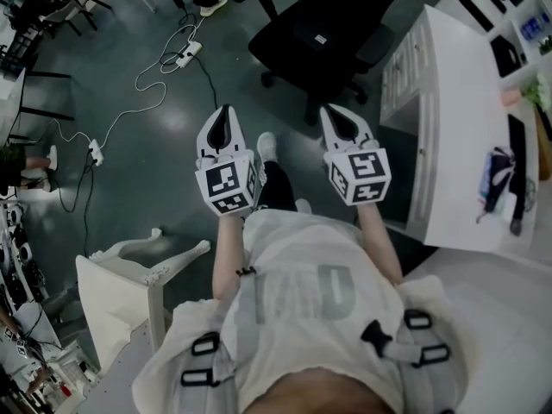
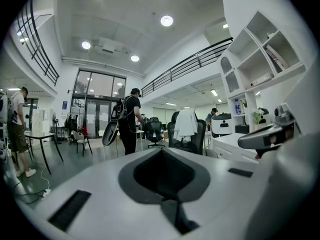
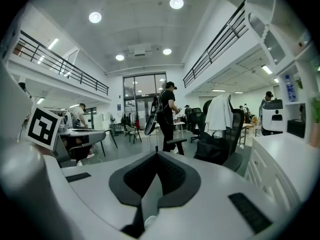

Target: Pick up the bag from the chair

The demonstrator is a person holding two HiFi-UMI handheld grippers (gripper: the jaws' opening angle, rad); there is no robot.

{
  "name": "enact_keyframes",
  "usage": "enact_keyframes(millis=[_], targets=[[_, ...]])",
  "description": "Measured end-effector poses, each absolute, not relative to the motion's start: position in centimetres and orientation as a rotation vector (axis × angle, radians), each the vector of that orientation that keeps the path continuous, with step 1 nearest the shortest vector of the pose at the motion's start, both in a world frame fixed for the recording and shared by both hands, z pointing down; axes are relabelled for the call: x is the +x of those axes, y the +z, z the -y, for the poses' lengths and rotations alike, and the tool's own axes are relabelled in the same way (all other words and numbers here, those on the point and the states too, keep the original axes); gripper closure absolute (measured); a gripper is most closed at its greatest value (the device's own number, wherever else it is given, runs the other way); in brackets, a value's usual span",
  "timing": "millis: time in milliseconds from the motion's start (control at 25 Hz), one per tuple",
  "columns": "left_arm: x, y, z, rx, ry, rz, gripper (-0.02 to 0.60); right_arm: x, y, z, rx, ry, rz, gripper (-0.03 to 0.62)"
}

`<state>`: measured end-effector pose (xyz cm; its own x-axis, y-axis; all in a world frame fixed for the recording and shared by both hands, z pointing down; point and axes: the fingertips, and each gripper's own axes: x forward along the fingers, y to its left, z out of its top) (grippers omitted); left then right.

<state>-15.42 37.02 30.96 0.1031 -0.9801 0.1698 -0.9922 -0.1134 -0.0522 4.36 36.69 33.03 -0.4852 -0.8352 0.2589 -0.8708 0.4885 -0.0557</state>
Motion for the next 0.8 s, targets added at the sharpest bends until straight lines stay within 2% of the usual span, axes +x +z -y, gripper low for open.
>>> enact_keyframes(millis=[800], targets=[[-18.0, 30.3, -19.5, 2.329, 0.202, 1.982, 0.575, 0.4, 32.4, -20.9, 1.458, 0.247, 2.513, 0.589]])
